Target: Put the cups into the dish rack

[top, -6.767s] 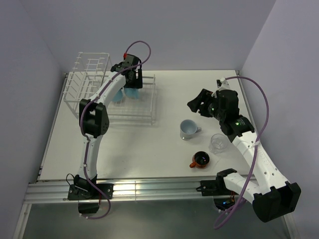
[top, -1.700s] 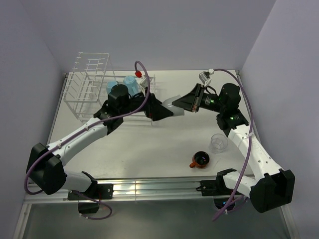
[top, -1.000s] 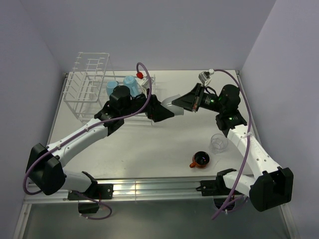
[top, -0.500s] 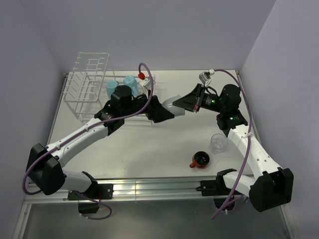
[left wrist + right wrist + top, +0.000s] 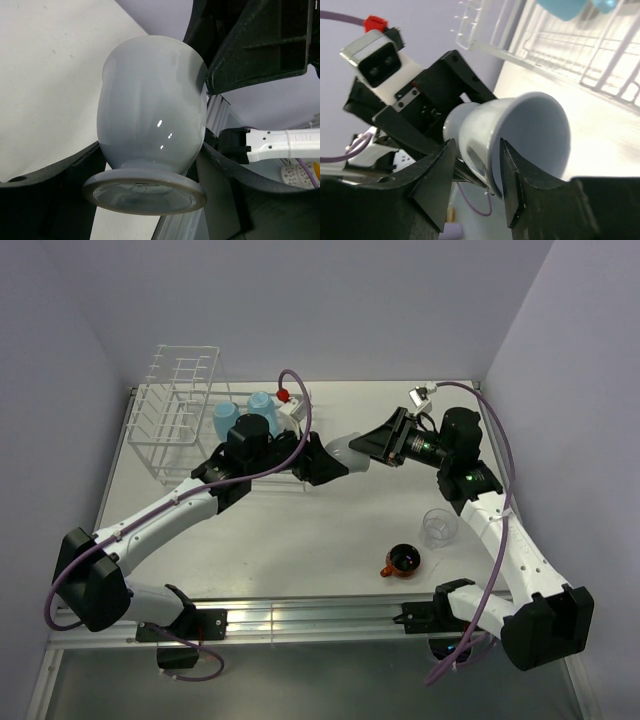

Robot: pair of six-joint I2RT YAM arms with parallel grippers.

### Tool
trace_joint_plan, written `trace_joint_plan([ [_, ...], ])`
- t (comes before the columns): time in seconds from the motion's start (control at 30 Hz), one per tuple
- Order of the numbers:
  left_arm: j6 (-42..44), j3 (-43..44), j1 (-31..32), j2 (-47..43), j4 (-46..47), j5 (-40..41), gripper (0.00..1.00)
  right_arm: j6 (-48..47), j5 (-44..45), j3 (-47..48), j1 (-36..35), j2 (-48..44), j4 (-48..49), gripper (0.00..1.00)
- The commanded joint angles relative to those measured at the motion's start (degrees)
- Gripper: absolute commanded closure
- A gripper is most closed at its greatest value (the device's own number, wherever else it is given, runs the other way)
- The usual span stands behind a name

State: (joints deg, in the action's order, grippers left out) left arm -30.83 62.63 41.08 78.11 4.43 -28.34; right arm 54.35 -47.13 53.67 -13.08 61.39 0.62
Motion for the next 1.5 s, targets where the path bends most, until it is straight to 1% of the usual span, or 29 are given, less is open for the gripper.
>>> trace_joint_plan([
  [0.0,1.0,1.4,0.1,-2.8,4.1,2.2,1.00,-3.7,4.1,3.6,-0.1,-2.0,-3.1,0.51],
  [0.3,0.9,1.0,0.2,-3.1,3.7,4.3,1.00,-6.5,7.6,4.5,-0.1,-2.1,-6.7,0.48],
  [0.57,2.4,1.8,0.0,-5.1,0.1,9.4,1.00,-11.5,16.2,7.1,0.0,-2.8,-14.3,0.47],
  [0.7,3.1,2.4,-0.4,-6.0,-2.1,11.8,1.00,-12.7,19.3,7.5,-0.1,-3.2,-16.0,0.47],
  [0.83,3.0,2.6,-1.8,-7.1,-3.1,13.1,1.00,-14.0,21.9,7.8,0.0,-3.2,-17.3,0.46],
  [0.97,2.4,4.0,-4.9,-7.3,-4.3,13.8,1.00,-14.7,23.3,7.7,0.0,-3.2,-18.4,0.46],
  [1.17,1.4,9.9,-10.1,-4.6,-12.0,16.7,1.00,-15.8,25.2,7.9,-0.1,-3.6,-19.9,0.46],
  [1.27,1.1,14.7,-12.6,-2.4,-15.3,18.6,1.00,-16.5,25.9,8.0,-0.1,-3.7,-20.5,0.46],
  [1.47,2.7,24.1,-15.0,6.9,-20.5,20.2,1.00,-17.4,26.4,7.7,0.0,-3.8,-21.1,0.46],
])
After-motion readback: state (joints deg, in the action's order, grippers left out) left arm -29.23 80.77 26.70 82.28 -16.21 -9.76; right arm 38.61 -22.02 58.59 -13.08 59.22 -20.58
